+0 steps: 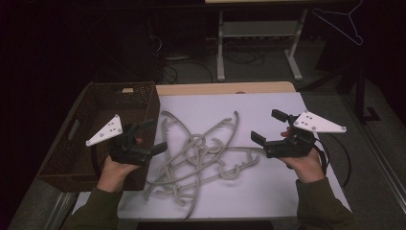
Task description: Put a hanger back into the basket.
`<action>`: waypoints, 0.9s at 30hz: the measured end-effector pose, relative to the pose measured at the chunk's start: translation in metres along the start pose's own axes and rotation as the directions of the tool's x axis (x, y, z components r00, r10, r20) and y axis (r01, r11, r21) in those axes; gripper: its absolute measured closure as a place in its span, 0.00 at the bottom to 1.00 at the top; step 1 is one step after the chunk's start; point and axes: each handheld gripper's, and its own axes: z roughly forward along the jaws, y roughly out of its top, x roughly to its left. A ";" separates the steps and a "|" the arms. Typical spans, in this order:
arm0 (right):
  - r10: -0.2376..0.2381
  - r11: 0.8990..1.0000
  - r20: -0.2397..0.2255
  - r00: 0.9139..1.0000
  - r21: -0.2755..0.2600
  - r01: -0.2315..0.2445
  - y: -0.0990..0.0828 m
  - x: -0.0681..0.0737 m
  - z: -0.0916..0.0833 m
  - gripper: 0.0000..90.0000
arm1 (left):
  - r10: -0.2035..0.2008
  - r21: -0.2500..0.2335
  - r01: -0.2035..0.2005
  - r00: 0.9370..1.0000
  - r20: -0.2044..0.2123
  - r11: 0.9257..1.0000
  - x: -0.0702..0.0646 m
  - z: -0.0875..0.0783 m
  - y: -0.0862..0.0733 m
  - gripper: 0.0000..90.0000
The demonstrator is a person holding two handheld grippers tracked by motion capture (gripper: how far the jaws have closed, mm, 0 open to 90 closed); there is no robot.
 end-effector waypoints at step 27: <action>0.019 0.994 0.081 0.997 0.110 -0.028 -0.043 -0.007 -0.012 0.00 | 0.036 0.213 -0.036 0.999 0.002 0.976 -0.009 0.052 0.007 0.02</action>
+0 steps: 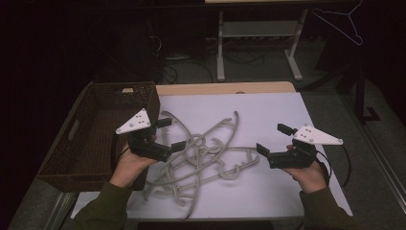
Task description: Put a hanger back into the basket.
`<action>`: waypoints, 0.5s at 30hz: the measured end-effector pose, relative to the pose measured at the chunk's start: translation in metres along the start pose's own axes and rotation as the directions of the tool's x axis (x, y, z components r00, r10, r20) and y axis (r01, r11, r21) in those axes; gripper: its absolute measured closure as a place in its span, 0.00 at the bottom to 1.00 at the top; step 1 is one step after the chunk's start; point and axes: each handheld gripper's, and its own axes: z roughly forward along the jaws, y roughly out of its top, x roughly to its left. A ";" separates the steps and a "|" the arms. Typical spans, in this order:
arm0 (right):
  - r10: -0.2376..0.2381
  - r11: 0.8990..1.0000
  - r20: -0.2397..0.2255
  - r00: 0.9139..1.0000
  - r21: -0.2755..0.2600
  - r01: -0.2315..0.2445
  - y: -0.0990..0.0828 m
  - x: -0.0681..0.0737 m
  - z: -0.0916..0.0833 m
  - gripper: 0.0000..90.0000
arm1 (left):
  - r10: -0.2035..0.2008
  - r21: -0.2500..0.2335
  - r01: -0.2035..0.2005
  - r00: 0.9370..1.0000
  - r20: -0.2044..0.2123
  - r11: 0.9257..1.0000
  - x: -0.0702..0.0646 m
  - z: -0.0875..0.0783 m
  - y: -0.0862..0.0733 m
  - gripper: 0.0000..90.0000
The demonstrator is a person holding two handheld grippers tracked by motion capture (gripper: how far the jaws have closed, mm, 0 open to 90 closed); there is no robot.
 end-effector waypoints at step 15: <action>0.022 0.999 0.021 1.000 0.039 -0.022 -0.020 -0.009 0.002 0.00 | 0.031 0.221 -0.039 0.999 0.043 0.974 -0.009 0.045 -0.025 0.02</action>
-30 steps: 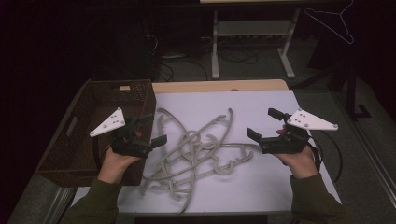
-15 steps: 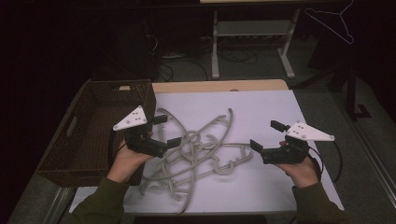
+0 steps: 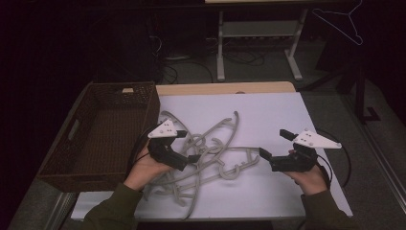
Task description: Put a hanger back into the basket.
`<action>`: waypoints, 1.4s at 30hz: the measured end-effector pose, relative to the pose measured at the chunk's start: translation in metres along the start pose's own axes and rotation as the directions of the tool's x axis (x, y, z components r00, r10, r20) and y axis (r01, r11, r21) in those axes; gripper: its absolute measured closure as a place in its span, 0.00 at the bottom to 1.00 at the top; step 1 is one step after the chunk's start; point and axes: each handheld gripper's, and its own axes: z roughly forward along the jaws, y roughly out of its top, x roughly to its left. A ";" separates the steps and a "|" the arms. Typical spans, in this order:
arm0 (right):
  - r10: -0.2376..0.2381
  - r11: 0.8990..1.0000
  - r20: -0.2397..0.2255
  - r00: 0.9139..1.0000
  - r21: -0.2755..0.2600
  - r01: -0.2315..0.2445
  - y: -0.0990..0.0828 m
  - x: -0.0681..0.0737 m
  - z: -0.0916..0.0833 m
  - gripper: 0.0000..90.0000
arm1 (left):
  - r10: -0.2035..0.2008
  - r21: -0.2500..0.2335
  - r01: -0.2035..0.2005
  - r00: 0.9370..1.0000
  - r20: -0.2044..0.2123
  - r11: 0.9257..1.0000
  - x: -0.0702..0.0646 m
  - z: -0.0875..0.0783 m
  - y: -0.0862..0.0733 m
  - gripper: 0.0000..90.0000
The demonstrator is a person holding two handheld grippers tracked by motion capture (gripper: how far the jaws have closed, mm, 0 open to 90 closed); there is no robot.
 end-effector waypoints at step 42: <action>-0.009 1.000 0.011 1.000 0.030 0.008 -0.007 0.001 0.002 0.00 | -0.016 0.417 0.006 1.000 0.021 0.909 -0.011 0.045 -0.032 0.65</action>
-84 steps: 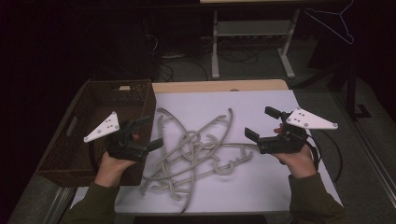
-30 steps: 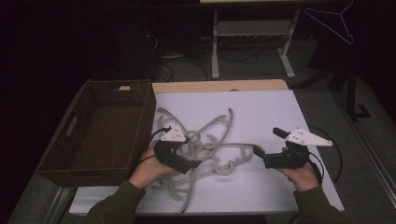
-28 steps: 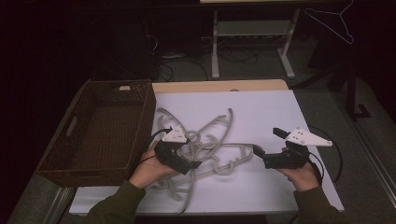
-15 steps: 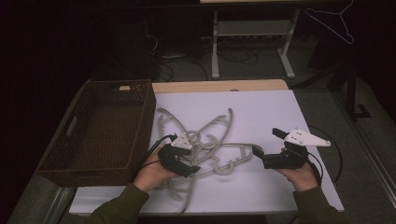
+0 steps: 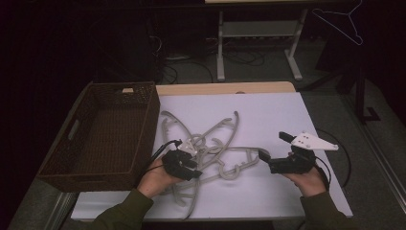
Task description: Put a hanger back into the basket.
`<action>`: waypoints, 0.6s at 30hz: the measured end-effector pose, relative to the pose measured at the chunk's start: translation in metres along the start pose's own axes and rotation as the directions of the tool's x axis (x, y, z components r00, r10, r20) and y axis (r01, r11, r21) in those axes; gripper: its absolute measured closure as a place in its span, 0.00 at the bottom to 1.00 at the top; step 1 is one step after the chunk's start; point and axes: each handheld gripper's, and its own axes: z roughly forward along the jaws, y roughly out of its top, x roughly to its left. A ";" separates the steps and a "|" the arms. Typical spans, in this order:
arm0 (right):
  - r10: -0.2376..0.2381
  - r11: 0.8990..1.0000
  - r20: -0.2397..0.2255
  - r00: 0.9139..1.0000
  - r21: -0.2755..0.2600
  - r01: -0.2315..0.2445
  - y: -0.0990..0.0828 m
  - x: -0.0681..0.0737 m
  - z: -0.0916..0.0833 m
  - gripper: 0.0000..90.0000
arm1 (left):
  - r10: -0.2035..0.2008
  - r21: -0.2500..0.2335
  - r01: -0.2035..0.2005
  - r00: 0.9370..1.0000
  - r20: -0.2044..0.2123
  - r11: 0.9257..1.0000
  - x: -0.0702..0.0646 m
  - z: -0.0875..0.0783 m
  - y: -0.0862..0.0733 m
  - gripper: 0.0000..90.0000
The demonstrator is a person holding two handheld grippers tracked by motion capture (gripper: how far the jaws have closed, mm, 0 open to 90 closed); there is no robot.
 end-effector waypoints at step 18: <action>0.000 1.000 -0.003 1.000 0.001 0.000 0.000 0.000 0.001 0.00 | 0.000 0.054 -0.002 0.999 0.039 0.999 0.001 0.001 -0.002 0.83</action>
